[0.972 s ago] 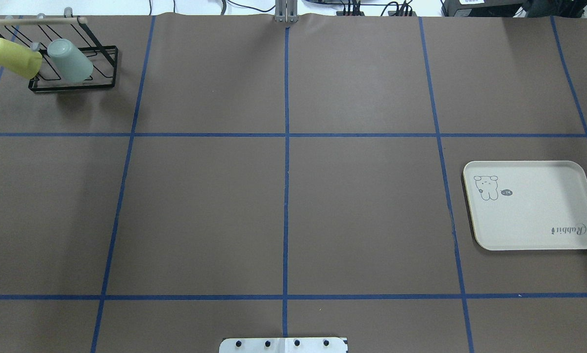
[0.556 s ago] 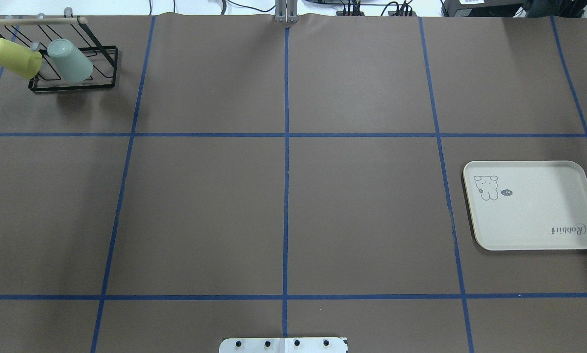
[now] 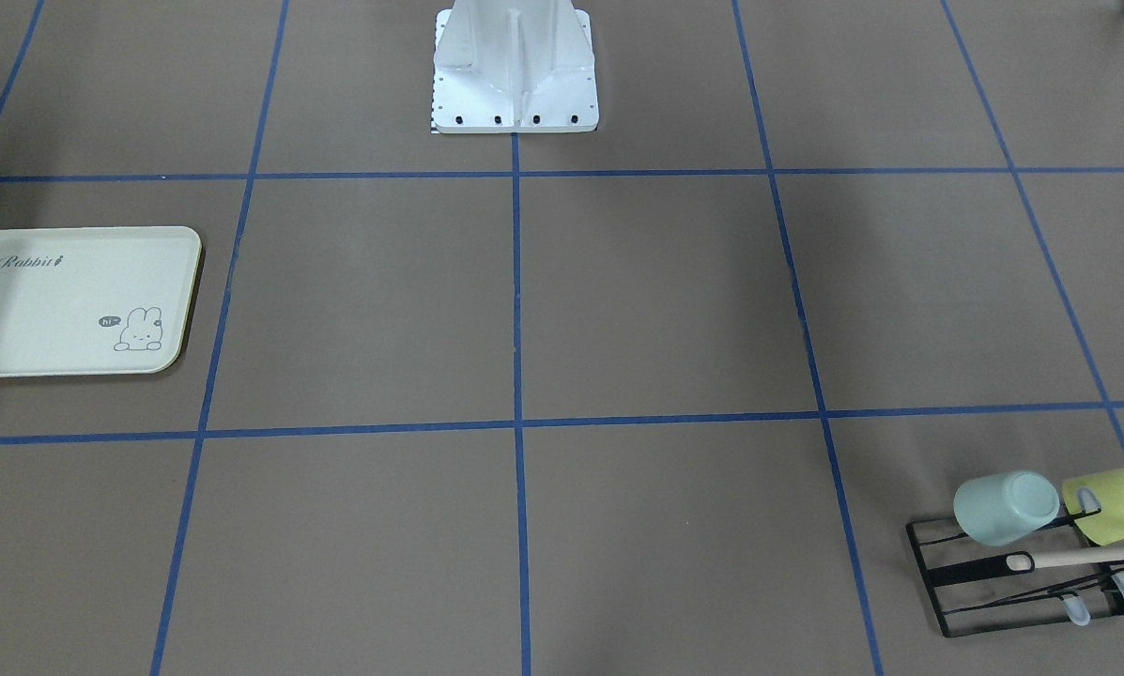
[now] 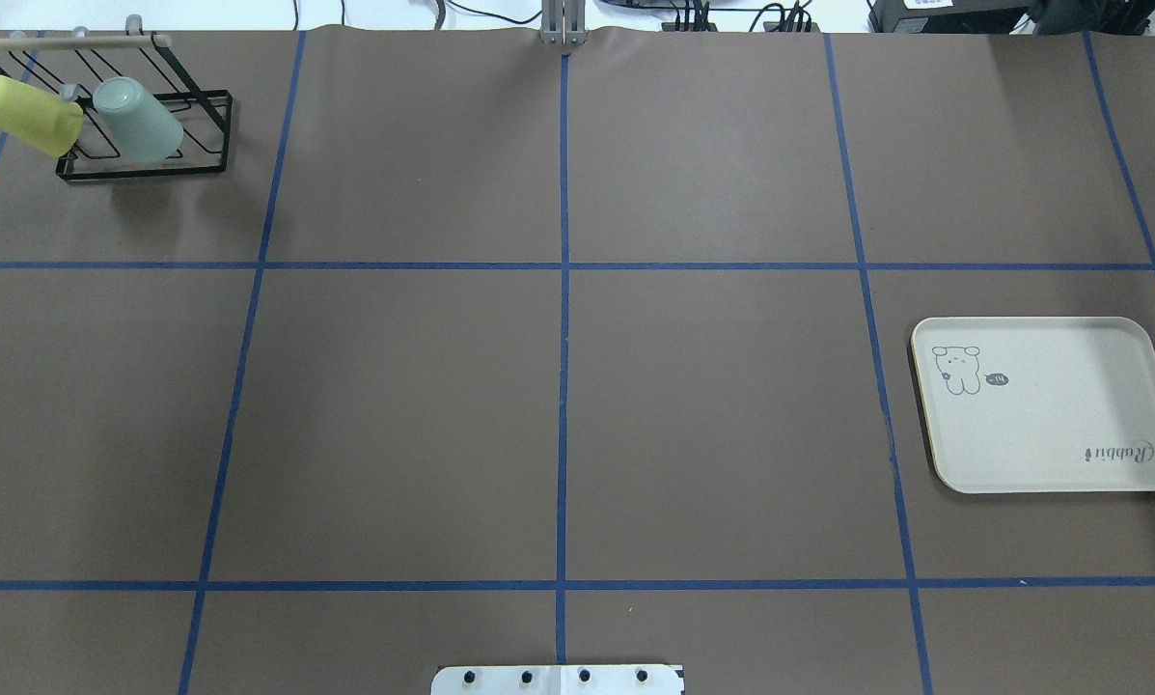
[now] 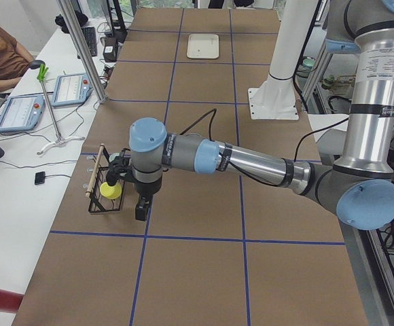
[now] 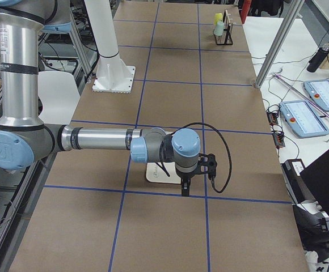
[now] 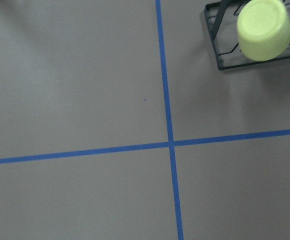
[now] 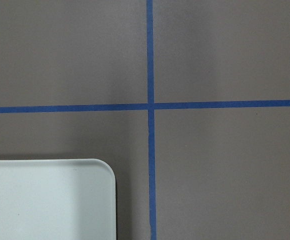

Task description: Left arm grabs green cup and hands to right arm on tray

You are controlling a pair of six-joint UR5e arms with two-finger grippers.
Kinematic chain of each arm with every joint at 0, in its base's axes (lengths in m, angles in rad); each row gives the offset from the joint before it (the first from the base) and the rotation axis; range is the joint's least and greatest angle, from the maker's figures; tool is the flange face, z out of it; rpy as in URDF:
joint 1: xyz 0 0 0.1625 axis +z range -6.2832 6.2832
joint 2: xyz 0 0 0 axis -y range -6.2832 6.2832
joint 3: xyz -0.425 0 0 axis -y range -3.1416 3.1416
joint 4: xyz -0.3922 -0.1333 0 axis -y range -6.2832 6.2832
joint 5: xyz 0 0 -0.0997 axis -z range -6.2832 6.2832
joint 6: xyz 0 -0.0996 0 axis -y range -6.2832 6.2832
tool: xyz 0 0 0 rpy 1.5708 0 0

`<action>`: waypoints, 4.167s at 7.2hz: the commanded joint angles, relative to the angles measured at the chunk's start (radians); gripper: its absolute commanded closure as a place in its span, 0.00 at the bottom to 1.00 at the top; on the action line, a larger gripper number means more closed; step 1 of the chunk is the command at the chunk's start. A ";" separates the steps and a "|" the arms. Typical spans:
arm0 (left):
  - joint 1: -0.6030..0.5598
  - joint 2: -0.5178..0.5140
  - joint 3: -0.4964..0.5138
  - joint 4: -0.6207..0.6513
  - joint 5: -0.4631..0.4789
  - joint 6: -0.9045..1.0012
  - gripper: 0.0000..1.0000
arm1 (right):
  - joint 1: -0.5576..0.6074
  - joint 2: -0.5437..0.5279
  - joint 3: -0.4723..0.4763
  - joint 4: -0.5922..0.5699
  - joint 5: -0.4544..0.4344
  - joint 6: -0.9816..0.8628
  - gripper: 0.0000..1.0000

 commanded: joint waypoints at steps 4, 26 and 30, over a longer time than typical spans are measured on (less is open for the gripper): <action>0.198 -0.022 0.019 -0.449 0.013 -0.436 0.00 | -0.054 0.024 0.004 -0.002 0.010 0.009 0.00; 0.567 -0.262 0.392 -0.713 0.634 -0.917 0.11 | -0.122 0.049 -0.011 0.021 -0.027 0.009 0.00; 0.567 -0.263 0.386 -0.718 0.634 -0.922 0.41 | -0.122 0.049 -0.005 0.021 -0.027 0.009 0.00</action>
